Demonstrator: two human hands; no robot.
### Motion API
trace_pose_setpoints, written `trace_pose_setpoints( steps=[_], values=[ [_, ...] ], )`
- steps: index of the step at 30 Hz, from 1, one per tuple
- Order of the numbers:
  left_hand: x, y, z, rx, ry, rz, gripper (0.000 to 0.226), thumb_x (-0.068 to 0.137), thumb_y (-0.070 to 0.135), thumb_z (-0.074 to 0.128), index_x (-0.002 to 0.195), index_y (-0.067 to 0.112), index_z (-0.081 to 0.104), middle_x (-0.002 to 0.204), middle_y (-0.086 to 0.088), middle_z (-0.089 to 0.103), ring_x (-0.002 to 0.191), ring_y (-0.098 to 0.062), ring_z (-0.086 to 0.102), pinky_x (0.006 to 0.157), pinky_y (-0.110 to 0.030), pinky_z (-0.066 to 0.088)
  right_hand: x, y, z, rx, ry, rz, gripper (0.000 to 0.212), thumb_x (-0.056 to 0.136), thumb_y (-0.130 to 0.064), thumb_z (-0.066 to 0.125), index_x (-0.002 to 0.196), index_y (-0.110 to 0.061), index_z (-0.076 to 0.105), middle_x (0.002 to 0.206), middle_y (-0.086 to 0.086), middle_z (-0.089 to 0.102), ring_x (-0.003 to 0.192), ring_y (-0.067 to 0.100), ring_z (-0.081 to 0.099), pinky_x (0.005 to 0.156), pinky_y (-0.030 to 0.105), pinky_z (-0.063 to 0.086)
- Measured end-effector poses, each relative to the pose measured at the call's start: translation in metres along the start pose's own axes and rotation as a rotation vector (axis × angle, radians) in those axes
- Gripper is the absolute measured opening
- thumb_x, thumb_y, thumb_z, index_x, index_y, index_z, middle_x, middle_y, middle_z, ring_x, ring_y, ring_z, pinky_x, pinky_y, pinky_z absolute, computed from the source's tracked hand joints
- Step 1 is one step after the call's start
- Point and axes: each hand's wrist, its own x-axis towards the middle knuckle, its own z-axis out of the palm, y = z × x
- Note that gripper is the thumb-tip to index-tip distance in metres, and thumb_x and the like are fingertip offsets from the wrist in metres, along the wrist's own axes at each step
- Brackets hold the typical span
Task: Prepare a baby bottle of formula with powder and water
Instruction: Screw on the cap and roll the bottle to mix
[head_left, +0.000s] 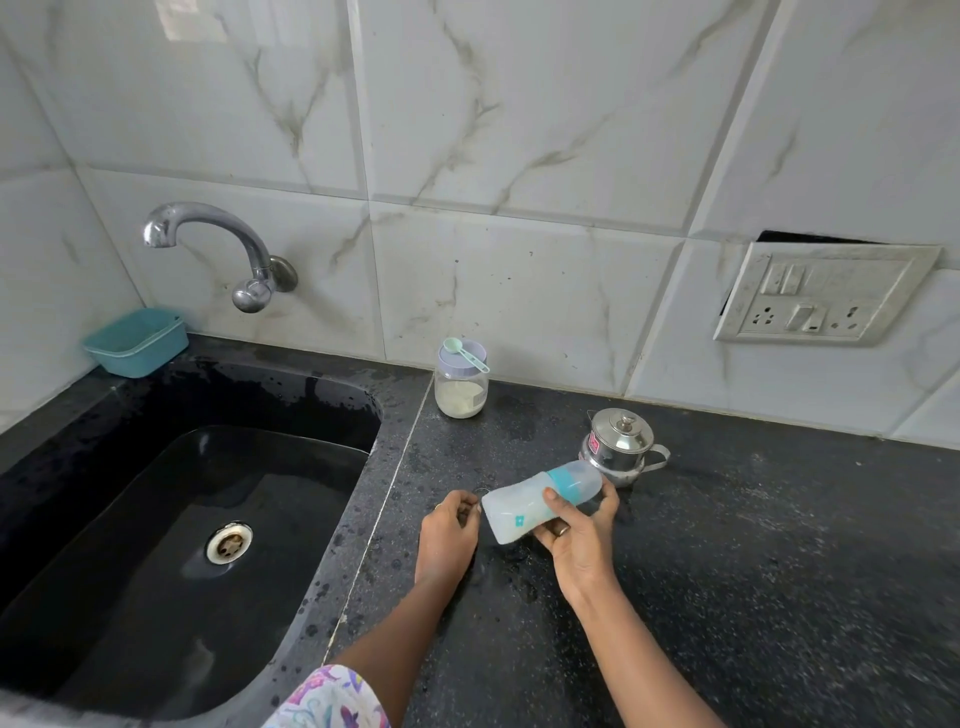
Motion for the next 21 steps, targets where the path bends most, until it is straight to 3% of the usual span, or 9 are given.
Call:
trace_pose_setpoints(
  steps=[3, 6, 9, 12, 21],
  values=[
    [0.000, -0.001, 0.000, 0.013, 0.002, 0.006, 0.014, 0.092, 0.020, 0.054, 0.102, 0.015, 0.062, 0.088, 0.004, 0.065, 0.084, -0.011, 0.060, 0.073, -0.021, 0.044, -0.001, -0.012, 0.005, 0.020, -0.098, -0.040, 0.071, 0.069, 0.009, 0.064, 0.118, -0.038, 0.045, 0.123, 0.012, 0.053, 0.106, 0.029, 0.057, 0.077, 0.048, 0.054],
    [0.000, -0.001, 0.000, 0.012, 0.002, 0.013, 0.013, 0.093, 0.021, 0.054, 0.102, 0.015, 0.062, 0.088, 0.004, 0.065, 0.084, -0.011, 0.060, 0.073, -0.020, 0.043, -0.004, -0.030, 0.012, 0.038, -0.242, -0.094, 0.074, 0.061, 0.009, 0.070, 0.116, -0.036, 0.048, 0.107, 0.006, 0.057, 0.093, 0.023, 0.061, 0.060, 0.034, 0.055],
    [-0.001, 0.000, 0.000, 0.000, 0.001, 0.012, 0.012, 0.093, 0.020, 0.054, 0.101, 0.015, 0.062, 0.088, 0.004, 0.064, 0.084, -0.011, 0.060, 0.073, -0.020, 0.043, -0.005, -0.047, 0.022, 0.050, -0.359, -0.128, 0.086, 0.044, -0.004, 0.088, 0.113, -0.038, 0.050, 0.103, 0.004, 0.058, 0.089, 0.022, 0.062, 0.051, 0.028, 0.053],
    [-0.001, 0.000, -0.001, -0.003, 0.002, 0.012, 0.012, 0.093, 0.020, 0.054, 0.101, 0.015, 0.062, 0.088, 0.003, 0.064, 0.084, -0.011, 0.060, 0.074, -0.021, 0.045, -0.006, -0.059, 0.030, 0.047, -0.429, -0.160, 0.094, 0.034, -0.014, 0.094, 0.113, -0.037, 0.049, 0.104, 0.003, 0.057, 0.087, 0.020, 0.062, 0.048, 0.026, 0.052],
    [-0.001, -0.001, 0.000, -0.014, 0.000, 0.016, 0.011, 0.093, 0.021, 0.054, 0.100, 0.017, 0.061, 0.087, 0.004, 0.064, 0.083, -0.010, 0.060, 0.073, -0.020, 0.045, -0.010, -0.082, 0.048, 0.025, -0.585, -0.236, 0.093, 0.036, -0.011, 0.094, 0.114, -0.038, 0.051, 0.107, 0.000, 0.060, 0.091, 0.018, 0.064, 0.061, 0.031, 0.058]
  ],
)
